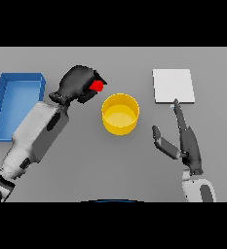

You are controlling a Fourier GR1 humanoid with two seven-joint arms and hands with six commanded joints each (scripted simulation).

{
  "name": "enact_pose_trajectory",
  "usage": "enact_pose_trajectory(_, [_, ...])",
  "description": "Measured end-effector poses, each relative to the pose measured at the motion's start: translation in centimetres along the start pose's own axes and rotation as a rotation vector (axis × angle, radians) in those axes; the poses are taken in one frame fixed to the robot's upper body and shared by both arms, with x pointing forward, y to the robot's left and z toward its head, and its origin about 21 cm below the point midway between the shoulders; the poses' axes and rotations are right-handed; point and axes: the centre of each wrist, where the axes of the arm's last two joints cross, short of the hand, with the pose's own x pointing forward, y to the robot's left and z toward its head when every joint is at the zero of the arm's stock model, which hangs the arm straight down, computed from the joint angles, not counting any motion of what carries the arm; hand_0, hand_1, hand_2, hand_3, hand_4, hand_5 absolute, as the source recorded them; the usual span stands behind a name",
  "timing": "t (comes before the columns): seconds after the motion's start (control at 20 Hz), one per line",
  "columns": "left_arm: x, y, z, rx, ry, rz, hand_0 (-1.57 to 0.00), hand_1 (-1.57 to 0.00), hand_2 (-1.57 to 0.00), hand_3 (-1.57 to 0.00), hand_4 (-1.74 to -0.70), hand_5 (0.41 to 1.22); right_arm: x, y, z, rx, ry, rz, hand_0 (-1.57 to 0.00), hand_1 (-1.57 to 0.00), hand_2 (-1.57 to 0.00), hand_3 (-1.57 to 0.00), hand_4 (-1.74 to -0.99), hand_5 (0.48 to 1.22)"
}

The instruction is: Pick up the red beaker and tilt it to pour out 1 green nut into yellow bowl. Pick up the yellow bowl and place it on the metallic measuring scale.

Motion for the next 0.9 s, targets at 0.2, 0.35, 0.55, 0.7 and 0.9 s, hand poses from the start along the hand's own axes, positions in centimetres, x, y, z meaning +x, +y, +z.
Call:
enact_pose_trajectory(0.2, [2.0,1.1,-1.9,-0.151,-0.062,-0.274,-1.57,-1.57,-1.57,-1.57,-1.65,1.207,-0.4,0.0,0.5,0.008,0.015,0.004,0.0,0.0,0.0,0.0,-1.066,0.684])
enact_pose_trajectory(0.35, [2.8,1.5,-3.2,-0.27,-0.08,-0.446,-1.57,-1.57,-1.57,-1.57,-1.61,1.214,-0.2,0.3,0.2,0.013,0.014,-0.018,0.0,0.0,0.0,0.0,-1.06,0.675])
enact_pose_trajectory(0.55, [4.4,1.8,-4.4,-0.364,-0.122,-0.638,-1.57,-1.57,-1.57,-1.57,-1.68,1.218,-0.6,0.3,0.5,0.023,0.041,-0.028,0.0,0.0,0.0,0.0,-1.067,0.684])
enact_pose_trajectory(0.7, [5.3,1.7,-5.3,-0.4,-0.111,-0.798,-1.57,-1.57,-1.57,-1.57,-1.71,1.219,-0.6,0.2,0.3,0.029,0.021,-0.024,0.0,0.0,0.0,0.0,-1.064,0.69])
enact_pose_trajectory(0.9, [6.0,1.6,-5.8,-0.427,-0.128,-0.944,-1.57,-1.57,-1.57,-1.57,-1.73,1.22,-0.6,0.3,0.4,0.03,0.018,-0.03,0.0,0.0,0.0,0.0,-1.058,0.696])
